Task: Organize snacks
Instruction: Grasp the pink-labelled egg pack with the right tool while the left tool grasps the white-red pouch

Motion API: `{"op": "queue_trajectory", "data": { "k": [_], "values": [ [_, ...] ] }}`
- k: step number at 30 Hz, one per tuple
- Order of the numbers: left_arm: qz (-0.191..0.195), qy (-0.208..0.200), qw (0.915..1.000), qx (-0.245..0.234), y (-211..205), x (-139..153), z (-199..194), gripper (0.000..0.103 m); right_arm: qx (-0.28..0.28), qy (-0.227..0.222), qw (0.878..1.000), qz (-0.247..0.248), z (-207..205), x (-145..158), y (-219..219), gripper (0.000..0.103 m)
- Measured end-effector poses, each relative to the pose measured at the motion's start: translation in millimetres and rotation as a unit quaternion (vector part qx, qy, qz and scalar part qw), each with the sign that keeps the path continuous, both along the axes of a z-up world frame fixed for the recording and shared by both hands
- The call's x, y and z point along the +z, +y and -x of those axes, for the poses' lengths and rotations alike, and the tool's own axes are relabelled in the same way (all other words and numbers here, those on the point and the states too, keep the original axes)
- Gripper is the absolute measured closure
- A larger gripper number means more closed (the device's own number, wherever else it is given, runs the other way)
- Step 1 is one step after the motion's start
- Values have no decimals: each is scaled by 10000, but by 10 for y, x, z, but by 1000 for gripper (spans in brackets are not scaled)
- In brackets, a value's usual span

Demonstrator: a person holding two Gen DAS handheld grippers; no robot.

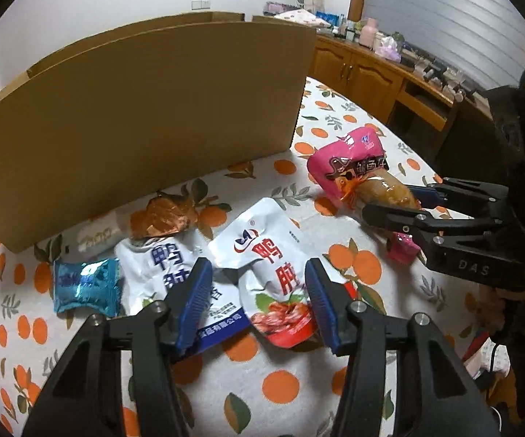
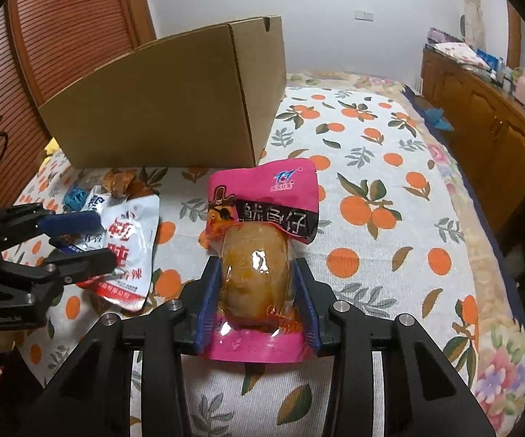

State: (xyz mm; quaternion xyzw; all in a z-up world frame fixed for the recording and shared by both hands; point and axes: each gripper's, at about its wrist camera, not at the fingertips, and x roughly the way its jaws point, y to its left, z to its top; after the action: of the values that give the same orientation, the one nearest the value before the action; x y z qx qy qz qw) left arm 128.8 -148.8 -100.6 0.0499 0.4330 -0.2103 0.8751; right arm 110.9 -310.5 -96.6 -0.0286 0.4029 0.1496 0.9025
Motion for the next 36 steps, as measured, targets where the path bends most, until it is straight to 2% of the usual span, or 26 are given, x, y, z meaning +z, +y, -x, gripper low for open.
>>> {"op": "queue_trajectory", "data": {
  "k": [5,9,11,17,19,21,22,27,32,36],
  "values": [
    [-229,118,9996,-98,-170,-71,-71,44,1,7,9999,-157,14,-11,-37,63],
    [-389,54,9991,-133,-262,-85,-75,39,0,-41,10000,-72,31,-11,-11,63],
    [-421,17,9990,-123,-267,-83,-86,35,8,-81,10000,21,40,-10,13,63],
    [-439,33,9990,-104,-324,-83,-154,34,0,-75,10000,-37,39,-19,5,63],
    [-417,22,9991,-125,-333,-80,-154,37,-2,-70,10000,-66,39,-20,1,63],
    [-387,-8,9992,-128,-339,-75,-159,48,-2,-70,9999,-72,40,-21,-2,63],
    [-383,-54,9991,-156,-337,-66,-140,61,-2,-68,9999,-75,40,-22,-1,63],
    [-371,-131,9990,-222,-335,-63,-67,64,19,-62,9999,-113,45,-25,-8,63],
    [-88,-211,9996,-151,-238,-12,7,75,70,-59,9998,-147,37,-28,-16,63],
    [-122,-227,9995,-205,-242,25,59,76,96,-59,9998,-152,39,-27,-15,63]
  ]
}}
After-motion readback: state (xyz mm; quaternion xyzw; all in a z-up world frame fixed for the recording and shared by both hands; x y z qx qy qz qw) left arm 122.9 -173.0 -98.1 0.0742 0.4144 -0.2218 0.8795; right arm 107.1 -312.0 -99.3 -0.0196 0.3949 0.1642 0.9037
